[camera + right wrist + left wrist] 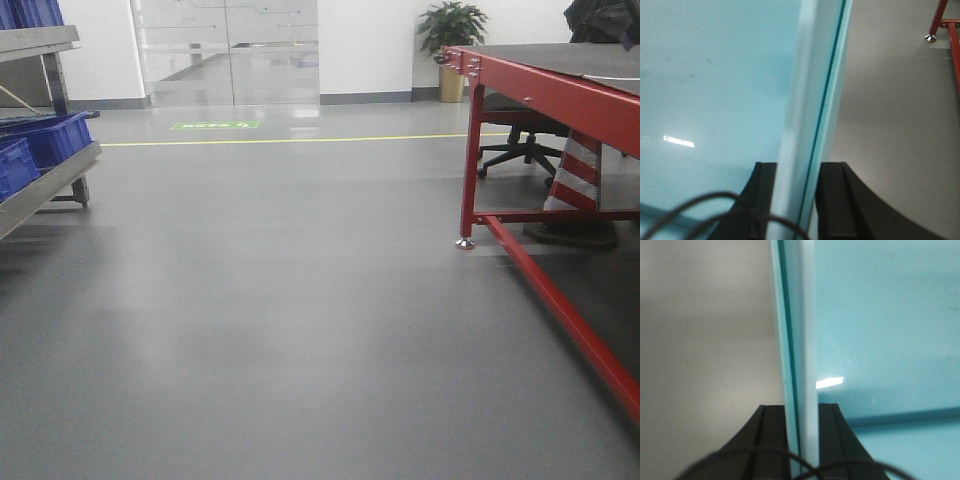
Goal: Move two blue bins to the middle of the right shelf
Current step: 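Drive the base past the red workbench holding the bin in both grippers, then drive the base across the floor toward the glass door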
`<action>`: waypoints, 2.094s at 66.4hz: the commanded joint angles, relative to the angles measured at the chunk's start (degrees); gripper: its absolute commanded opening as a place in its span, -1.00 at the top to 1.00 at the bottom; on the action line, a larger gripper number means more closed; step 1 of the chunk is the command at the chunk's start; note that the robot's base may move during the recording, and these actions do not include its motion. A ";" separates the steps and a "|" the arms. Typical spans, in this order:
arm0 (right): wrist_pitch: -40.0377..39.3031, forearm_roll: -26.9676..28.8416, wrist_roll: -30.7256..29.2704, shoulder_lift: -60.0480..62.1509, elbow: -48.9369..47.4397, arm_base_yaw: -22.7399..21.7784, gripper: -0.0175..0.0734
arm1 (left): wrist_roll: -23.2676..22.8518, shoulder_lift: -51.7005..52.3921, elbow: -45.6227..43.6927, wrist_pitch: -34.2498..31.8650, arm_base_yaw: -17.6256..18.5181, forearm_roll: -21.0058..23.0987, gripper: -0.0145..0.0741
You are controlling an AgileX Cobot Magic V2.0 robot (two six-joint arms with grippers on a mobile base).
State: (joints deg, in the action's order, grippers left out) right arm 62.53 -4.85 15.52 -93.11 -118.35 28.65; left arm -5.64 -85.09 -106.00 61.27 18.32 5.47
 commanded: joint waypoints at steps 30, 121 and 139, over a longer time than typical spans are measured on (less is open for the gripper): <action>-6.07 2.63 -0.08 0.51 -0.98 0.42 0.95 | 0.76 0.94 -1.20 -4.01 0.90 6.23 0.92; -6.07 2.63 -0.08 0.51 -0.98 0.42 0.95 | 0.76 0.94 -1.20 -4.01 0.90 5.88 0.92; -6.07 2.63 -0.08 0.51 -0.98 0.42 0.95 | 0.76 0.94 -1.20 -4.01 0.90 5.88 0.92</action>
State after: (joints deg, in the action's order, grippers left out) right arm 62.53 -4.85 15.52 -93.11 -118.35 28.65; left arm -5.64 -85.09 -106.00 61.27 18.32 5.47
